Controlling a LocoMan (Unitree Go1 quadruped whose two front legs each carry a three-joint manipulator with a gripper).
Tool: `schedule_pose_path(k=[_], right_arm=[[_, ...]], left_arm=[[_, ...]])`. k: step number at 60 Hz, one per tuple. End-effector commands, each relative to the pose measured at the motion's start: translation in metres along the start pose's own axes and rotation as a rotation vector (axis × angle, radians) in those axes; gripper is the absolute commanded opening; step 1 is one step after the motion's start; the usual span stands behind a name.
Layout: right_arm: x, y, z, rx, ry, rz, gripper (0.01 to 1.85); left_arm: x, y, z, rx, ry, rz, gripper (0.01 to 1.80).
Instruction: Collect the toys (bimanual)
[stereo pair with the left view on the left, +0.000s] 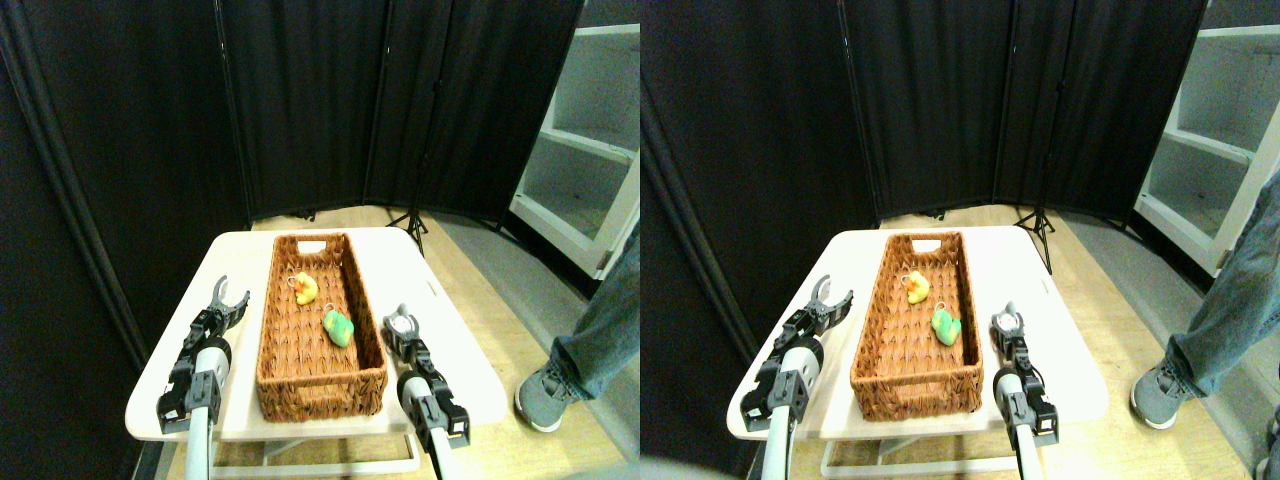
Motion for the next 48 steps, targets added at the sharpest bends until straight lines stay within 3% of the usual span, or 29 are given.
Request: schedule_pose_path(k=[1, 9, 19, 26, 34, 39, 48], right_arm=[[-0.003, -0.002, -0.001, -0.073, 0.021, -0.013, 0.09], [-0.005, 0.01, 0.006, -0.142, 0.025, 0.012, 0.17], [-0.011, 0.035, 0.013, -0.182, 0.047, 0.049, 0.04], [-0.016, 0.054, 0.012, -0.204, 0.077, 0.099, 0.06], [-0.022, 0.079, 0.007, -0.21, 0.117, 0.125, 0.05], [-0.026, 0.095, -0.001, -0.311, 0.139, 0.169, 0.04], [-0.032, 0.112, -0.016, -0.285, 0.177, 0.194, 0.01]], left_arm=[[0.004, -0.008, 0.001, 0.03, -0.003, -0.039, 0.36], [0.006, -0.006, 0.001, 0.036, 0.001, -0.041, 0.34], [0.006, -0.002, 0.001, 0.051, 0.004, -0.052, 0.33], [0.004, -0.001, 0.003, 0.044, -0.002, -0.043, 0.31], [-0.001, -0.001, 0.004, 0.038, -0.007, -0.043, 0.32], [-0.006, 0.0, 0.004, 0.033, -0.029, -0.039, 0.31], [-0.012, -0.002, 0.003, 0.048, -0.045, -0.046, 0.3]])
